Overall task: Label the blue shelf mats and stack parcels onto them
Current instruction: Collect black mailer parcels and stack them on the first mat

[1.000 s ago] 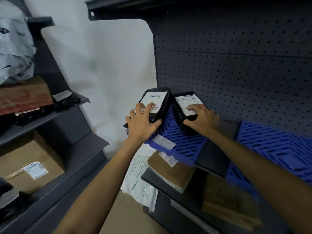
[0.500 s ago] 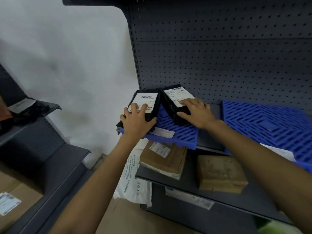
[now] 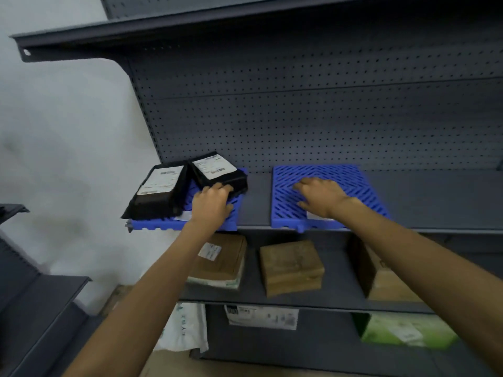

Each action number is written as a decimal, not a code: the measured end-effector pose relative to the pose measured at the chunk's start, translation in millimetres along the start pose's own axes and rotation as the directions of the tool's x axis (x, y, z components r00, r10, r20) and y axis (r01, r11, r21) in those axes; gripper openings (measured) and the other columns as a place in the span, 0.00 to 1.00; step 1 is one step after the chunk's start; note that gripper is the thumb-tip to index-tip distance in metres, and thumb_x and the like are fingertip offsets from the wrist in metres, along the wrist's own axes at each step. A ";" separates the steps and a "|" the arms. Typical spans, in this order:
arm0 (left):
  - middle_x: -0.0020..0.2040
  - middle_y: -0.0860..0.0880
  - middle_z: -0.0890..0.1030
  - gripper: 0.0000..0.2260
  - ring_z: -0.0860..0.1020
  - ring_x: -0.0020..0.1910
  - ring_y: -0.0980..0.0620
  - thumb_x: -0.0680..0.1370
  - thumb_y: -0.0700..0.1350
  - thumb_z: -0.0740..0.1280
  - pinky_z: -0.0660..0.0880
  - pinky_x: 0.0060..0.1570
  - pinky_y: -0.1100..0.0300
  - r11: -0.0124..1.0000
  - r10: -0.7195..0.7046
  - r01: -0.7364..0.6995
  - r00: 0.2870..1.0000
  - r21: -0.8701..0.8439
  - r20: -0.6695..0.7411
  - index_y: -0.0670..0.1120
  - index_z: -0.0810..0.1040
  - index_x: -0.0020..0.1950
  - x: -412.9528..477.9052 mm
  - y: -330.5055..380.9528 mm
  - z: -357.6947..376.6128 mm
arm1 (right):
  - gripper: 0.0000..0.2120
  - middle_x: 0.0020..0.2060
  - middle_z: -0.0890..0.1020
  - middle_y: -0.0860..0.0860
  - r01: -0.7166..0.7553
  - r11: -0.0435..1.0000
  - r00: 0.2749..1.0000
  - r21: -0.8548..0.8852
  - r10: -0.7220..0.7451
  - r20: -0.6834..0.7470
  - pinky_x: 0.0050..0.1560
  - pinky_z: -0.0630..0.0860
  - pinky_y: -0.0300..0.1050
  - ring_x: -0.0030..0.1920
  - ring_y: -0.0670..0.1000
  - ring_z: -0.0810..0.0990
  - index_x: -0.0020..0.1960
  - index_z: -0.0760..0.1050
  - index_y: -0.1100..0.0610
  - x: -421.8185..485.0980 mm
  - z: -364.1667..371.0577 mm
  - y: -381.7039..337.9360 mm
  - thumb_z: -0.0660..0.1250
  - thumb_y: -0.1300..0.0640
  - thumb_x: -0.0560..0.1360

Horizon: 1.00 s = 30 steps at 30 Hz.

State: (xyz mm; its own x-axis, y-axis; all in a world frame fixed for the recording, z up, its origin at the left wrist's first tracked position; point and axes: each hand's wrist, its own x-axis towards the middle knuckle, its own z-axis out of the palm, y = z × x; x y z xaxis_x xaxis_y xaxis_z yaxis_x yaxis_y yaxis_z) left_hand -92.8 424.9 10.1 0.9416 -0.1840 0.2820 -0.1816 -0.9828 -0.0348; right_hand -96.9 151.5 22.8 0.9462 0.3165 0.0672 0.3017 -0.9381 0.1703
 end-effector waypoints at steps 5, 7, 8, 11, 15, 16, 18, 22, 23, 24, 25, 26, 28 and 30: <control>0.63 0.46 0.77 0.20 0.78 0.59 0.42 0.79 0.50 0.68 0.75 0.52 0.49 0.987 0.145 -0.144 0.989 -0.076 0.004 0.51 0.73 0.70 -7.8 116.3 -6.7 | 0.23 0.66 0.73 0.55 -0.143 0.989 0.990 0.026 0.144 -0.010 0.56 0.74 0.54 0.64 0.59 0.73 0.73 0.66 0.53 -97.3 3.1 77.1 0.63 0.53 0.79; 0.63 0.47 0.78 0.18 0.78 0.59 0.43 0.78 0.49 0.68 0.75 0.53 0.50 0.975 0.184 -0.183 0.983 -0.124 -0.009 0.52 0.74 0.69 -12.6 168.9 -5.9 | 0.23 0.66 0.73 0.54 -0.212 0.977 0.977 0.038 0.213 -0.011 0.57 0.74 0.53 0.64 0.59 0.73 0.72 0.66 0.52 -143.1 8.9 109.0 0.63 0.53 0.78; 0.64 0.48 0.78 0.18 0.78 0.59 0.43 0.78 0.49 0.68 0.75 0.53 0.50 0.968 0.206 -0.206 0.978 -0.145 -0.016 0.52 0.74 0.68 -15.3 196.1 -5.9 | 0.23 0.67 0.73 0.54 -0.247 0.968 0.969 0.032 0.248 -0.009 0.59 0.73 0.53 0.66 0.58 0.72 0.72 0.66 0.52 -167.3 12.4 125.8 0.63 0.52 0.78; 0.63 0.47 0.78 0.18 0.78 0.60 0.43 0.79 0.48 0.67 0.75 0.53 0.49 0.933 0.293 -0.294 0.955 -0.208 -0.039 0.51 0.75 0.69 -25.6 280.1 -7.3 | 0.22 0.67 0.73 0.53 -0.364 0.931 0.931 0.019 0.364 0.022 0.59 0.73 0.53 0.67 0.58 0.71 0.72 0.66 0.52 -244.5 20.7 176.1 0.63 0.51 0.79; 0.64 0.48 0.77 0.18 0.77 0.62 0.43 0.79 0.50 0.67 0.75 0.55 0.49 0.858 0.440 -0.442 0.895 -0.261 -0.068 0.52 0.75 0.69 -42.5 390.6 -11.9 | 0.22 0.66 0.74 0.53 -0.522 0.853 0.852 -0.022 0.523 0.024 0.59 0.73 0.52 0.66 0.58 0.72 0.70 0.68 0.53 -345.5 29.4 237.2 0.64 0.52 0.77; 0.64 0.49 0.77 0.17 0.77 0.62 0.43 0.79 0.50 0.67 0.75 0.55 0.49 0.831 0.479 -0.480 0.874 -0.281 -0.079 0.52 0.75 0.68 -46.6 418.1 -12.6 | 0.24 0.66 0.73 0.53 -0.567 0.823 0.823 -0.028 0.568 0.029 0.60 0.73 0.52 0.67 0.58 0.71 0.71 0.67 0.53 -369.5 31.9 250.1 0.64 0.51 0.77; 0.64 0.49 0.77 0.17 0.76 0.62 0.43 0.79 0.50 0.67 0.75 0.55 0.49 0.770 0.554 -0.552 0.827 -0.319 -0.091 0.52 0.75 0.68 -53.4 471.0 -13.2 | 0.25 0.66 0.73 0.52 -0.642 0.766 0.765 -0.040 0.643 0.042 0.60 0.73 0.51 0.67 0.57 0.71 0.72 0.66 0.53 -412.8 38.0 272.9 0.64 0.49 0.77; 0.62 0.49 0.78 0.15 0.77 0.61 0.44 0.79 0.49 0.67 0.75 0.52 0.49 0.655 0.676 -0.673 0.725 -0.345 -0.132 0.51 0.76 0.66 -59.8 569.0 -14.4 | 0.24 0.64 0.74 0.52 -0.736 0.676 0.674 -0.032 0.736 0.066 0.59 0.73 0.51 0.66 0.56 0.71 0.71 0.67 0.52 -480.8 53.6 314.0 0.64 0.49 0.77; 0.62 0.49 0.78 0.15 0.77 0.61 0.44 0.79 0.49 0.68 0.75 0.51 0.50 0.623 0.701 -0.699 0.698 -0.351 -0.144 0.51 0.77 0.65 -61.3 594.7 -14.5 | 0.23 0.64 0.74 0.52 -0.757 0.653 0.649 -0.030 0.757 0.074 0.58 0.73 0.51 0.66 0.57 0.71 0.71 0.67 0.51 -496.1 58.0 325.9 0.64 0.49 0.77; 0.62 0.49 0.78 0.15 0.77 0.61 0.44 0.79 0.49 0.68 0.76 0.51 0.50 0.594 0.724 -0.722 0.672 -0.355 -0.154 0.51 0.77 0.65 -62.2 619.2 -14.6 | 0.23 0.64 0.75 0.52 -0.776 0.630 0.626 -0.028 0.776 0.080 0.57 0.73 0.51 0.66 0.57 0.71 0.70 0.68 0.51 -509.8 62.7 337.8 0.64 0.49 0.77; 0.62 0.49 0.78 0.15 0.77 0.60 0.44 0.79 0.49 0.68 0.76 0.51 0.50 0.567 0.744 -0.742 0.648 -0.359 -0.164 0.51 0.77 0.65 -62.6 643.5 -14.4 | 0.23 0.64 0.75 0.52 -0.796 0.605 0.602 -0.025 0.794 0.085 0.56 0.73 0.51 0.65 0.57 0.71 0.70 0.68 0.51 -522.4 67.2 350.4 0.64 0.49 0.76; 0.62 0.49 0.78 0.14 0.77 0.60 0.44 0.79 0.49 0.68 0.76 0.51 0.49 0.541 0.761 -0.759 0.625 -0.362 -0.174 0.51 0.77 0.65 -62.0 667.3 -14.4 | 0.22 0.64 0.75 0.52 -0.813 0.582 0.578 -0.019 0.811 0.089 0.56 0.73 0.51 0.65 0.57 0.72 0.70 0.68 0.51 -533.7 71.3 364.0 0.64 0.49 0.76; 0.61 0.49 0.79 0.14 0.77 0.60 0.44 0.79 0.49 0.68 0.76 0.52 0.50 0.488 0.790 -0.788 0.582 -0.375 -0.195 0.51 0.77 0.65 -56.5 714.7 -13.1 | 0.22 0.64 0.75 0.51 -0.841 0.541 0.538 -0.011 0.839 0.088 0.57 0.73 0.52 0.65 0.57 0.72 0.70 0.68 0.50 -552.5 77.9 393.6 0.64 0.49 0.76; 0.61 0.48 0.79 0.14 0.77 0.60 0.44 0.79 0.49 0.68 0.76 0.51 0.50 0.442 0.813 -0.809 0.544 -0.387 -0.209 0.50 0.77 0.65 -47.8 763.3 -12.7 | 0.22 0.65 0.75 0.51 -0.864 0.504 0.501 -0.018 0.861 0.090 0.57 0.74 0.52 0.65 0.57 0.72 0.70 0.68 0.50 -568.1 84.0 425.1 0.64 0.49 0.77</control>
State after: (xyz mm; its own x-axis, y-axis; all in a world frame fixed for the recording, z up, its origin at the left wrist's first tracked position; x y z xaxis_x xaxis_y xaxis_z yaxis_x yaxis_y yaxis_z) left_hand -280.0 -316.2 -17.8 0.3050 -0.8949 0.3259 -0.9521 -0.2781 0.1274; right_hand -496.3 -438.9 -25.6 0.7440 -0.6618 0.0921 -0.6671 -0.7436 0.0455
